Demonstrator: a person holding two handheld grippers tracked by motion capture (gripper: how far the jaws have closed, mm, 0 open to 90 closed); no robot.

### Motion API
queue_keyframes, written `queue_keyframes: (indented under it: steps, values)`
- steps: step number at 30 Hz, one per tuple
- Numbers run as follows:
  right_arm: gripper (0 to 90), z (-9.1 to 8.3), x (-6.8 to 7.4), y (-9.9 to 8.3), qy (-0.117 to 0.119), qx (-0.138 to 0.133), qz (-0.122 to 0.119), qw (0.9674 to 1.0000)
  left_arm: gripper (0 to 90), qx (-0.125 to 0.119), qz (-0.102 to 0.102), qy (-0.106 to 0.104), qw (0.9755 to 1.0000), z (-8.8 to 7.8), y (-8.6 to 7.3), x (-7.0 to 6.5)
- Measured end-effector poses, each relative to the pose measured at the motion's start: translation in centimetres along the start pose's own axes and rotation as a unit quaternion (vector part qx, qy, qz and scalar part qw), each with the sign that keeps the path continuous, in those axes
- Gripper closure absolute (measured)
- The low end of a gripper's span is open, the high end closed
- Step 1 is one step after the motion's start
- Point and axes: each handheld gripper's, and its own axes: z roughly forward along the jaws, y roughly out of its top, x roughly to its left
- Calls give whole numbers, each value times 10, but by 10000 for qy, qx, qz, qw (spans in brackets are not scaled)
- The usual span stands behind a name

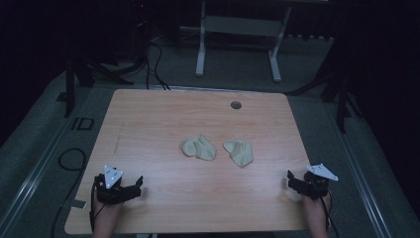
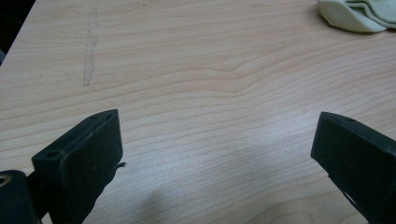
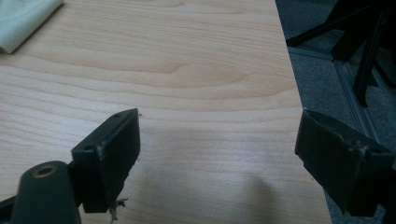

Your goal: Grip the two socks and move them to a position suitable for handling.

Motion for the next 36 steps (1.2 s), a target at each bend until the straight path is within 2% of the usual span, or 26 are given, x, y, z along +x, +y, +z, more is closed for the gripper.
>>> queue_keyframes:
  steps: [1, 4, 6, 8, 9, 10, 12, 13, 14, 15, 16, 18, 19, 22, 24, 28, 32, 34, 36]
  values:
    - [141, 0, 0, 0, 36, 33, 47, 10000, 22, -11, -12, -25, 10000, -1, 0, 0]
    - [139, 0, 2, 2, 99, 78, -18, 9999, 30, -65, -45, -55, 10000, -1, 0, 0]
    - [139, 0, 3, 2, 123, 124, -22, 9998, 30, -116, -30, -4, 9999, -2, 1, 0]
    - [145, -1, 3, 3, 186, 116, 27, 9998, 30, -183, -83, -31, 9998, -4, 2, 1]
    - [151, -2, 4, 5, 211, 150, 86, 9996, 30, -130, -63, 10, 9999, -5, 3, 1]
    - [154, -3, 3, 7, 271, 185, 119, 9994, 30, -163, -28, 51, 9999, -6, 4, 1]
    - [154, -5, 3, 11, 244, 318, 149, 9991, 30, -239, -6, 59, 9997, -8, 4, 0]
    - [152, -6, 2, 14, 330, 425, 248, 9982, 31, -251, 13, 23, 9997, -8, 4, 0]
    - [148, -6, 1, 16, 516, 485, 389, 9967, 37, -234, 46, -18, 9997, -7, 5, 0]
    - [148, -6, 1, 16, 516, 485, 389, 9967, 39, -234, 46, -18, 9997, -7, 5, 0]
    - [147, -5, 0, 17, 591, 526, 444, 9959, 39, -73, -132, -195, 9997, -6, 6, -1]
    - [140, -2, 3, 21, 554, 695, 310, 9956, 43, 222, -326, -506, 9979, -4, 9, 0]
    - [140, 0, 5, 22, 646, 802, 292, 9943, 43, 336, -305, -544, 9975, -3, 10, -1]
    - [140, 2, 9, 25, 777, 903, 213, 9927, 21, 480, -144, -544, 9973, -2, 10, -5]
    - [139, 4, 12, 27, 887, 950, 253, 9912, 17, 488, -164, -629, 9967, -2, 9, -6]
    - [137, 6, 14, 31, 957, 989, 295, 9900, 16, 500, -171, -715, 9960, -4, 7, -8]
    - [137, 10, 22, 38, 990, 988, 159, 9900, 16, 499, -220, -658, 9963, -6, 4, -9]
    - [137, 12, 27, 40, 1076, 1031, 97, 9888, 16, 450, -255, -629, 9967, -7, 4, -9]
    - [138, 15, 32, 42, 1162, 1021, 28, 9880, 16, 470, -188, -619, 9968, -7, 5, -11]
